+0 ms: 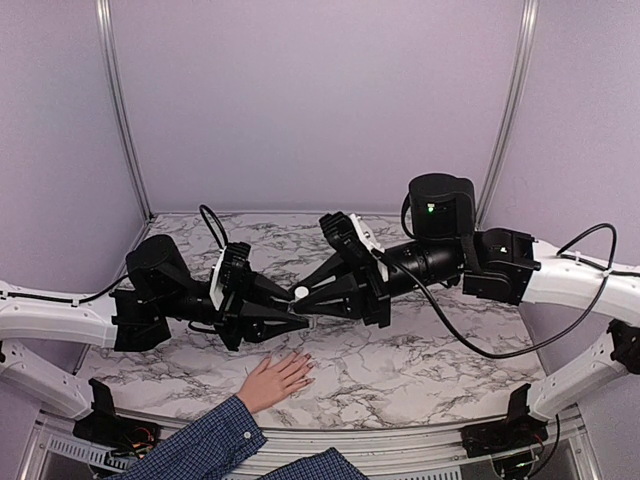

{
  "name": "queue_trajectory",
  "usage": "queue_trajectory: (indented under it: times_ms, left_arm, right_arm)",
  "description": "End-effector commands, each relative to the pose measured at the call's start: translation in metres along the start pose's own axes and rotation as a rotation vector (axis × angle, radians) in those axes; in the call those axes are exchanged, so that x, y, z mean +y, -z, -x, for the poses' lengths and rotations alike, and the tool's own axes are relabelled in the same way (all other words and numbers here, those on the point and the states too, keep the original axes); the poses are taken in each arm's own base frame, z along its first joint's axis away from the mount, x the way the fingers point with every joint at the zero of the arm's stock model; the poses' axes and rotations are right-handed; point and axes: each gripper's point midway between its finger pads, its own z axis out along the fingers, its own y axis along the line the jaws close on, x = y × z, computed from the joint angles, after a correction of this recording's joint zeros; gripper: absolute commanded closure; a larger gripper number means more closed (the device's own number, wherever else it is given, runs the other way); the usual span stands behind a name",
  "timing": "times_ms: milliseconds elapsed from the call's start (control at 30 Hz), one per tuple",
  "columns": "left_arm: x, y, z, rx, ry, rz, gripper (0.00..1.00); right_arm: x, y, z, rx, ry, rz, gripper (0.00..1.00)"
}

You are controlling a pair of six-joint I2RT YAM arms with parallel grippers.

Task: Paint the nails
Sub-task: Screw the nail polish bottle cap onto the nail polish bottle.

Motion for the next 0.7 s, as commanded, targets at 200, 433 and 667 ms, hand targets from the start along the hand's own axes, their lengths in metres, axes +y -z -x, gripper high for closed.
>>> queue_trajectory:
  times_ms: [200,433,667]
  left_arm:
    - [0.041,0.017,0.031,-0.074,-0.119,0.279,1.00]
    - [0.066,0.025,0.030,-0.069,-0.115,0.435,1.00]
    - [0.098,0.037,0.022,-0.054,-0.095,0.624,1.00]
  right_arm:
    - [-0.027,-0.004,-0.009,0.043,-0.057,-0.139,1.00]
    - [-0.053,-0.006,-0.017,0.035,-0.120,-0.269,1.00]
    - [-0.086,-0.001,-0.025,0.022,-0.177,-0.451,1.00]
